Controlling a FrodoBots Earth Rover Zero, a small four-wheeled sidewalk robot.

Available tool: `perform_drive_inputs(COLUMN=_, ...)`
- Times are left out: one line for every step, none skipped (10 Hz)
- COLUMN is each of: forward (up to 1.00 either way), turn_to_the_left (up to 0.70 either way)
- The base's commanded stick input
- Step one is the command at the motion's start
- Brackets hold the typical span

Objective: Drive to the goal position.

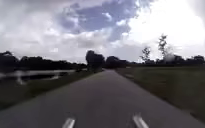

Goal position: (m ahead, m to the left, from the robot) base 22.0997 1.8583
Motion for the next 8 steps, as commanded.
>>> perform_drive_inputs(forward=0.85, turn_to_the_left=0.0)
perform_drive_inputs(forward=0.85, turn_to_the_left=0.0)
perform_drive_inputs(forward=0.85, turn_to_the_left=0.0)
perform_drive_inputs(forward=0.85, turn_to_the_left=0.0)
perform_drive_inputs(forward=0.85, turn_to_the_left=0.0)
perform_drive_inputs(forward=0.85, turn_to_the_left=0.0)
perform_drive_inputs(forward=0.85, turn_to_the_left=0.0)
perform_drive_inputs(forward=0.85, turn_to_the_left=0.0)
